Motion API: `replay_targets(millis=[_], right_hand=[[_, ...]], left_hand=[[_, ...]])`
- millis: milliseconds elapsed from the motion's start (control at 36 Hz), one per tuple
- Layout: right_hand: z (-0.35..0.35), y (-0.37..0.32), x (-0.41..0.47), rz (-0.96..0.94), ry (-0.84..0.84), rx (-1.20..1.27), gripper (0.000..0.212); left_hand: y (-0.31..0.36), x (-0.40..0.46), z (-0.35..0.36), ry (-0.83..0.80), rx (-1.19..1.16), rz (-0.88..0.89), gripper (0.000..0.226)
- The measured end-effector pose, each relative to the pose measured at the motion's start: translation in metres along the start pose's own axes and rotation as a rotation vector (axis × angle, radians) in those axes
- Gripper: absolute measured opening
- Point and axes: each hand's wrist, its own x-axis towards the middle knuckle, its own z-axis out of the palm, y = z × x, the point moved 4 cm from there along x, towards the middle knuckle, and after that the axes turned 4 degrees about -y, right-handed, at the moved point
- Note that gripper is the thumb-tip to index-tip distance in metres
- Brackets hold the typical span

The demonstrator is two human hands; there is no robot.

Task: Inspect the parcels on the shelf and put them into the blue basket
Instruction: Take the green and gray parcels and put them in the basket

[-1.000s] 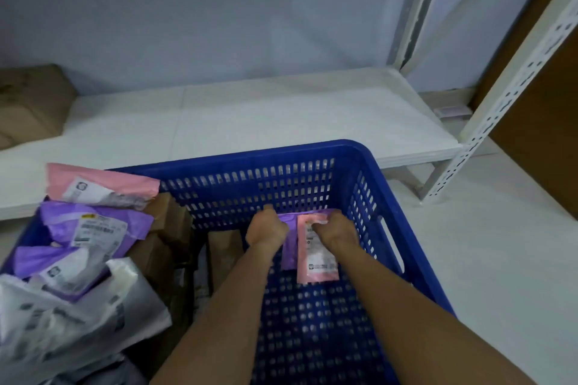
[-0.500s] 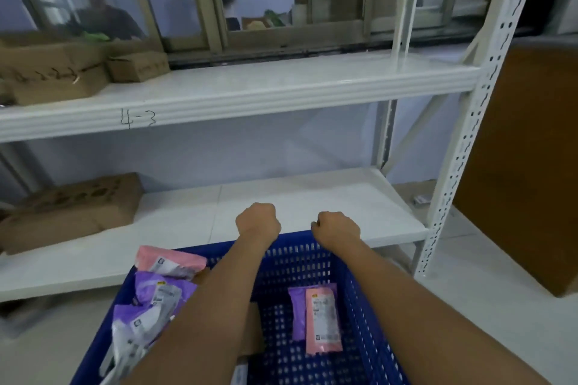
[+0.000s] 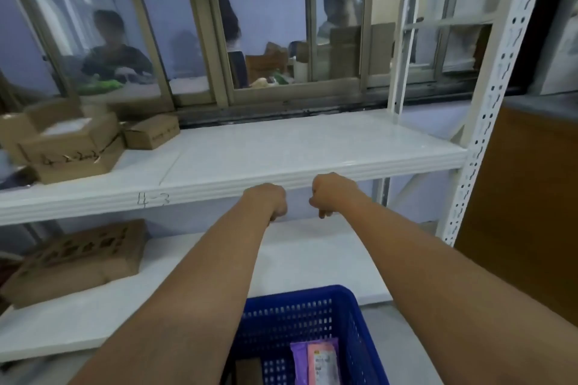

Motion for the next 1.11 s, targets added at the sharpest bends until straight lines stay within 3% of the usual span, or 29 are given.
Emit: replay_targets(millis=[222, 333, 444, 528, 611, 722, 889, 944, 1028, 1111], right_hand=[[-0.149, -0.036, -0.018, 0.016, -0.120, -0.004, 0.018], [-0.259, -0.056, -0.038, 0.075, -0.281, 0.049, 0.045], [-0.359, -0.078, -0.062, 0.073, -0.370, 0.104, 0.069], [-0.443, -0.092, -0.080, 0.069, -0.378, 0.087, 0.079], [-0.515, -0.097, -0.090, 0.082, -0.444, 0.172, 0.070], [-0.600, -0.100, -0.089, -0.035, -0.220, 0.266, 0.030], [-0.693, -0.072, -0.084, -0.055, 0.059, 0.237, 0.019], [-0.707, -0.062, -0.086, -0.035, 0.148, 0.139, 0.012], [-0.721, -0.048, -0.085, -0.006, 0.278, 0.100, 0.020], [-0.724, -0.034, -0.077, 0.033, 0.352, 0.043, 0.016]], left_hand=[[-0.010, -0.041, -0.146, 0.030, -0.012, -0.018, 0.019], [-0.024, -0.073, -0.257, -0.057, 0.073, -0.076, 0.068], [-0.027, -0.121, -0.353, -0.265, -0.137, -0.132, 0.087], [-0.024, -0.157, -0.426, -0.342, -0.196, -0.100, 0.080], [-0.020, -0.183, -0.494, -0.322, -0.257, -0.036, 0.054], [-0.016, -0.193, -0.577, -0.080, -0.406, 0.109, 0.032], [-0.012, -0.198, -0.670, 0.208, -0.429, 0.167, 0.018], [-0.011, -0.190, -0.676, 0.269, -0.410, 0.167, 0.015], [-0.006, -0.181, -0.677, 0.335, -0.384, 0.161, 0.018], [-0.001, -0.164, -0.672, 0.414, -0.358, 0.149, 0.017]])
